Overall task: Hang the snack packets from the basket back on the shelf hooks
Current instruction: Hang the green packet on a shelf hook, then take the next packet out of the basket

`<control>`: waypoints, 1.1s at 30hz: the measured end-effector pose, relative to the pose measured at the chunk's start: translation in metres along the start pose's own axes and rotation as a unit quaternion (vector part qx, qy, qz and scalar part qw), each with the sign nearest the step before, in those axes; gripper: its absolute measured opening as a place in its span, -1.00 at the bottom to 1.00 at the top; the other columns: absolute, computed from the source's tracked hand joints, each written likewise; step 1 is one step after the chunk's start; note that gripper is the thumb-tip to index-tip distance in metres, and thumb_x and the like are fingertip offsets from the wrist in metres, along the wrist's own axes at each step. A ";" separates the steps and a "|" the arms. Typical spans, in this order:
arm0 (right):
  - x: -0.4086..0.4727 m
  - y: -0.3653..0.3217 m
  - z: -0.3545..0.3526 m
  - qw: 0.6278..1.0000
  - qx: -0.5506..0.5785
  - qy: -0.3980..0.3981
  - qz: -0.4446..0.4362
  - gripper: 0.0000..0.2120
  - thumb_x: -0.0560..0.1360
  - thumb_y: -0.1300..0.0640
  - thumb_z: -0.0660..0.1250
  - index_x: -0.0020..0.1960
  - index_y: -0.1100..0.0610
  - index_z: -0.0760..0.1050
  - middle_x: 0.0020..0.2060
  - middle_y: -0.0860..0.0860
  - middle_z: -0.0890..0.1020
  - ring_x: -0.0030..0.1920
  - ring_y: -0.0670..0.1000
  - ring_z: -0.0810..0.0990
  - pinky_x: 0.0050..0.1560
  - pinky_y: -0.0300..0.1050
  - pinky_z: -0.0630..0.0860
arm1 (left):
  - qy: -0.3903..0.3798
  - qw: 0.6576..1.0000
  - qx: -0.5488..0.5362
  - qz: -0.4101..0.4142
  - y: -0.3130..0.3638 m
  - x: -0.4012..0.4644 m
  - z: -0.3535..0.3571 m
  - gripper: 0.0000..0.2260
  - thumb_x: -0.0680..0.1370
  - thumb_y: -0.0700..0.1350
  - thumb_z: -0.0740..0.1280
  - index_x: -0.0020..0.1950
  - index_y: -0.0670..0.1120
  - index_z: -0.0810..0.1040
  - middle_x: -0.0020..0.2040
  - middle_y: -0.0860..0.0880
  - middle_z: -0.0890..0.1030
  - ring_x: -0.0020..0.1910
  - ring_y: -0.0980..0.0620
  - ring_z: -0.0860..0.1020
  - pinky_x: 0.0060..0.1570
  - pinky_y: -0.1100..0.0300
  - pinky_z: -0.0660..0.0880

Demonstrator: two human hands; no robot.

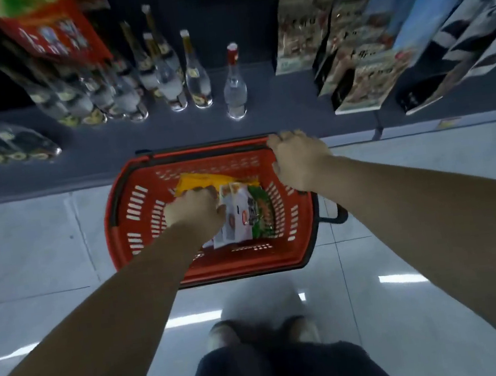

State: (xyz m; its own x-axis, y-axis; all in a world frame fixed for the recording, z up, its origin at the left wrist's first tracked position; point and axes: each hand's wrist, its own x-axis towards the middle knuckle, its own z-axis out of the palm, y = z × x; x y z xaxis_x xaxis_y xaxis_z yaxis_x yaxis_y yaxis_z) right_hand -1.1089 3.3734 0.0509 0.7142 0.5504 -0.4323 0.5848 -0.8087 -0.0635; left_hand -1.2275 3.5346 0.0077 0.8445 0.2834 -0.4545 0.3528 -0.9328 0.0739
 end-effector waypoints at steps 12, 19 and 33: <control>0.166 0.001 0.227 0.988 0.039 -0.075 -0.133 -0.59 0.52 0.21 0.24 0.36 0.17 0.33 0.21 0.19 0.42 0.21 0.20 0.44 0.13 -0.02 0.44 | -0.141 0.990 0.001 0.031 0.007 0.117 0.202 -0.60 0.45 0.29 0.30 0.05 -0.01 0.44 -0.19 0.10 0.50 -0.01 -0.06 0.52 0.03 0.00 0.40; 0.183 -0.005 0.253 0.983 0.084 -0.079 -0.146 -0.63 0.47 0.30 0.32 0.27 0.17 0.41 -0.04 0.10 0.54 -0.02 0.14 0.54 -0.15 -0.08 0.43 | -0.118 0.992 0.002 0.043 -0.006 0.131 0.223 -0.58 0.50 0.07 0.32 0.34 0.16 0.36 0.14 -0.01 0.59 0.12 -0.11 0.56 -0.11 0.09 0.41; 0.151 0.027 0.208 0.917 0.379 0.116 -0.037 -0.78 0.45 0.16 0.43 0.08 0.16 0.62 0.04 0.07 0.69 0.01 0.06 0.64 0.07 0.05 0.57 | 0.257 0.805 -0.519 -0.128 -0.046 0.134 0.180 -0.60 0.48 0.03 0.42 -0.24 -0.33 0.51 -0.29 -0.32 0.57 -0.35 -0.18 0.49 -0.30 -0.02 0.50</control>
State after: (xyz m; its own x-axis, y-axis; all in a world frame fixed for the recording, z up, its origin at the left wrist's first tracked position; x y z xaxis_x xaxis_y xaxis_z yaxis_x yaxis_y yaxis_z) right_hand -1.0650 3.3914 -0.2037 0.7976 0.5674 -0.2048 0.2614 -0.6311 -0.7303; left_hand -1.2029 3.5751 -0.2158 0.6520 0.7401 -0.1650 0.4624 -0.2155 0.8601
